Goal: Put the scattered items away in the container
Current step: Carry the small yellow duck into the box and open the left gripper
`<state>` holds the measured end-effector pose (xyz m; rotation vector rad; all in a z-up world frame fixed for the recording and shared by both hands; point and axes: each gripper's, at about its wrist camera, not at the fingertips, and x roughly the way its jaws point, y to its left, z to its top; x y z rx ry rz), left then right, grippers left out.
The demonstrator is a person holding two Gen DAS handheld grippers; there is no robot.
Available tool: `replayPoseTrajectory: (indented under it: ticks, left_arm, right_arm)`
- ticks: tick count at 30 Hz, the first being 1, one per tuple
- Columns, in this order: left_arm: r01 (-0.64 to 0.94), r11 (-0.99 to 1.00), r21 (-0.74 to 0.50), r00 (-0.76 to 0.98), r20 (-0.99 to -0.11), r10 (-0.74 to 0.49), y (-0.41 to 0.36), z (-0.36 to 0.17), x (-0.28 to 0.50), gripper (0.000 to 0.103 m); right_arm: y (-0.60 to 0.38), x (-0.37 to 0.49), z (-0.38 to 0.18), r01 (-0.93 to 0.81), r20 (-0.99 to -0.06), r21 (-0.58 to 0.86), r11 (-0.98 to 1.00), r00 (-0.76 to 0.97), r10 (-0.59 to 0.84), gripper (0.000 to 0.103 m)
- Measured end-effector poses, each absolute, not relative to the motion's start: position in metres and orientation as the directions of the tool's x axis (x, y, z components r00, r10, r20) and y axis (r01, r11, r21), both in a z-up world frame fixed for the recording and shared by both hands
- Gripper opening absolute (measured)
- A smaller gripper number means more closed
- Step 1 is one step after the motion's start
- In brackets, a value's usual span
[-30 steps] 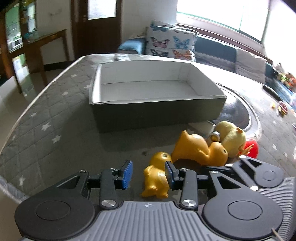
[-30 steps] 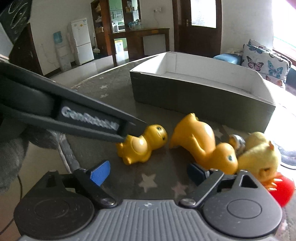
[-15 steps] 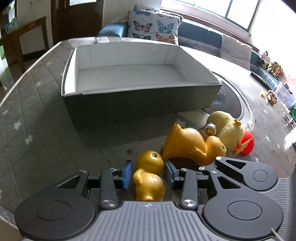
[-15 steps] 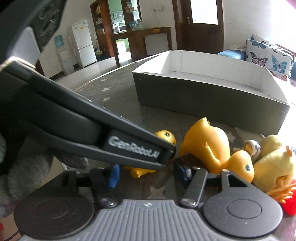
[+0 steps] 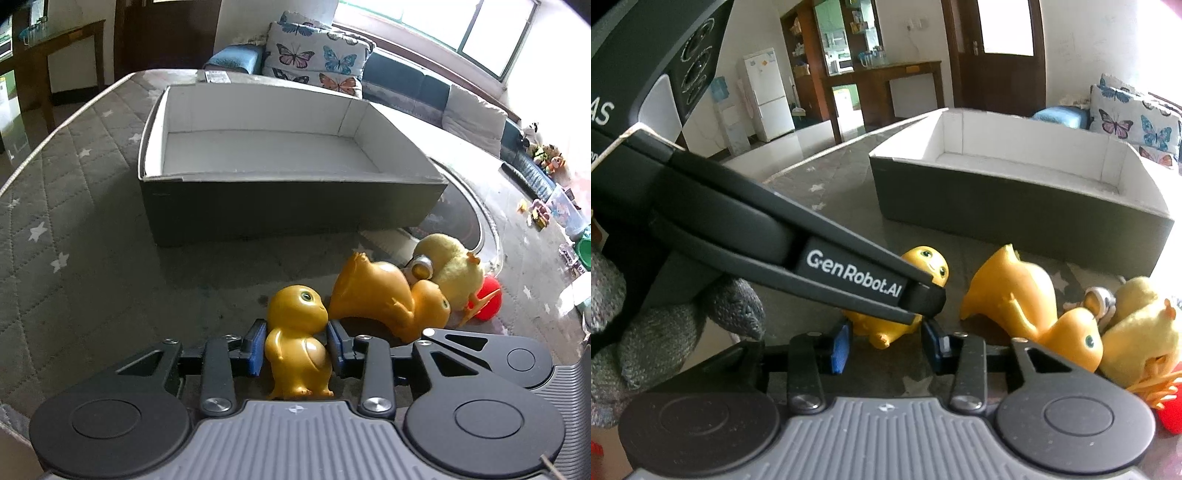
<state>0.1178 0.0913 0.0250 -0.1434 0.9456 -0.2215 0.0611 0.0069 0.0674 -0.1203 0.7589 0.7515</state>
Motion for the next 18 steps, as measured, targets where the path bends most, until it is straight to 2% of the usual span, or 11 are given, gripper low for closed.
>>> replayPoseTrajectory:
  ticks: [12,18]
  left_arm:
    - [0.188,0.959,-0.213,0.647,-0.708,-0.284,0.07,0.076,0.143,0.038]
    - [0.219,0.949,-0.225,0.651,-0.691,-0.314,0.051,0.089,0.193,0.038]
  right_arm:
    - [-0.018,0.082,0.111,-0.626,-0.569,0.125,0.77,0.59,0.573,0.04]
    - [-0.034,0.123,0.129,-0.587,-0.547,0.108,0.802,0.639,0.542,0.04]
